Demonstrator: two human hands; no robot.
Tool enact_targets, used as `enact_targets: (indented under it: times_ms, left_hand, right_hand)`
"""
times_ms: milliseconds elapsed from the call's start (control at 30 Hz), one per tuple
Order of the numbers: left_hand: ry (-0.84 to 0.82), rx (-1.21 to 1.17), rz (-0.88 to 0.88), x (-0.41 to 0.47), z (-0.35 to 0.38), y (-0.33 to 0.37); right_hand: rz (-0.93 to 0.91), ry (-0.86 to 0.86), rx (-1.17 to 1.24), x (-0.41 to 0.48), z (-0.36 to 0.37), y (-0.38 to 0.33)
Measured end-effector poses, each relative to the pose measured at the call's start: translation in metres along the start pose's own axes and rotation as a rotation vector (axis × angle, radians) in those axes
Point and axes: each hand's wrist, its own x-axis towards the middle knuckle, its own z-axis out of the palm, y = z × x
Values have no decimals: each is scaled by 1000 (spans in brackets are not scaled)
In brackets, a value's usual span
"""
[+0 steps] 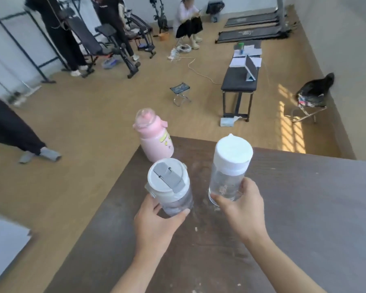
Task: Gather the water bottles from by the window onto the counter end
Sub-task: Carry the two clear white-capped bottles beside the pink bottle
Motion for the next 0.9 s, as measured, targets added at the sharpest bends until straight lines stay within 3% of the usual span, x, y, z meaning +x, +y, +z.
enact_targets:
  times_ms: [233, 467, 900]
  left_hand:
    - [109, -22, -47, 4, -101, -45]
    - [132, -105, -23, 22, -127, -62]
    - [93, -77, 22, 35, -116, -82]
  right_hand:
    - [-147, -214, -88, -6, 119, -48]
    - [-222, -292, -158, 20, 196, -76]
    - [-173, -298, -179, 36, 219, -60]
